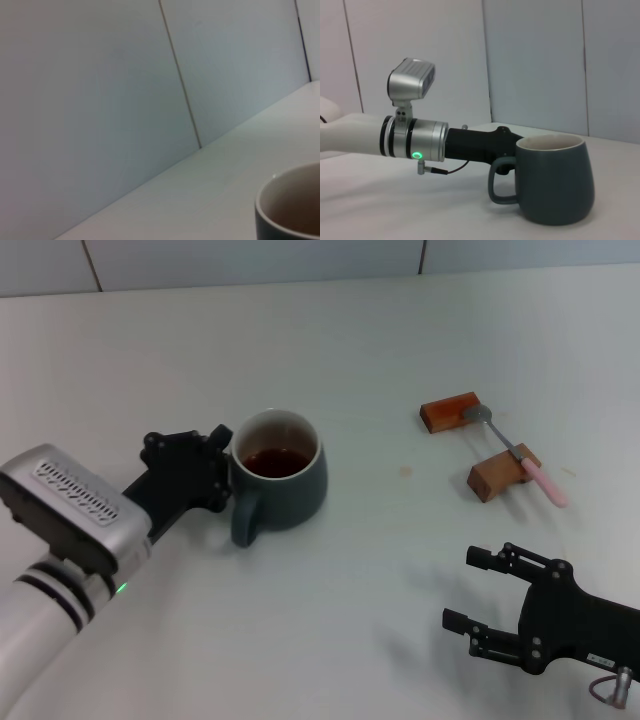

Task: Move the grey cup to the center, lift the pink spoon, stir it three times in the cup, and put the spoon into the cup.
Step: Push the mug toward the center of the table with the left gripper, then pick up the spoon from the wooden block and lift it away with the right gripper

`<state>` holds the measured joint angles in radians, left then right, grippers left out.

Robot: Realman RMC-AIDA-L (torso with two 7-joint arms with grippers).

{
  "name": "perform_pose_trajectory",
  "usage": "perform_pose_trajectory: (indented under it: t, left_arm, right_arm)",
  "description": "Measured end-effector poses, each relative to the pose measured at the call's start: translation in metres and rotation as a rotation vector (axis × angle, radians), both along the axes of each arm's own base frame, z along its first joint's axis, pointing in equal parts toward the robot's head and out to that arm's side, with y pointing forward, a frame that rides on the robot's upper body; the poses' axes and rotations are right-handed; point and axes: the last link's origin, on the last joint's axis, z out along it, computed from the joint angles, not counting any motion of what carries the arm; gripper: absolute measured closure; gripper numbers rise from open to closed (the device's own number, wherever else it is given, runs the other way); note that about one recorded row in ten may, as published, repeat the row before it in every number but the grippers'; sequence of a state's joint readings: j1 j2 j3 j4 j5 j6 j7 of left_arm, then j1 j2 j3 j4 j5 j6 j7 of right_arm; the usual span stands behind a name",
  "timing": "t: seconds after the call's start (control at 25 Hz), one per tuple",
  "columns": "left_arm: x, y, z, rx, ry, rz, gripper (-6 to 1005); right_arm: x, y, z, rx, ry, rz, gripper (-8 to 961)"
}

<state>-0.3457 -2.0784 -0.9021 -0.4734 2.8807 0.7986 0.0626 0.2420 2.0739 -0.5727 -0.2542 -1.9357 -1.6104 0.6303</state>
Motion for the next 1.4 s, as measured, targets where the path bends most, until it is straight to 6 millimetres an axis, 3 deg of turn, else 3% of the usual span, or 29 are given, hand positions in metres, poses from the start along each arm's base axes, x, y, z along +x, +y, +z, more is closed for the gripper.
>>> perform_pose_trajectory:
  t: [0.56, 0.96, 1.12, 1.4]
  left_arm:
    - [0.056, 0.009, -0.028, -0.111, -0.028, -0.019, 1000]
    - [0.07, 0.01, -0.035, -0.141, -0.053, -0.03, 1000]
    - [0.067, 0.014, -0.025, -0.099, -0.1, -0.005, 1000]
    - [0.042, 0.015, 0.022, 0.005, -0.347, 0.025, 990]
  right_arm:
    - [0.001, -0.001, 0.001, 0.001, -0.003, -0.005, 218]
    - [0.002, -0.002, 0.0, -0.003, -0.003, -0.005, 222]
    - [0.002, -0.002, 0.0, -0.003, -0.003, -0.006, 223]
    - [0.005, -0.003, 0.003, 0.013, -0.005, -0.02, 226]
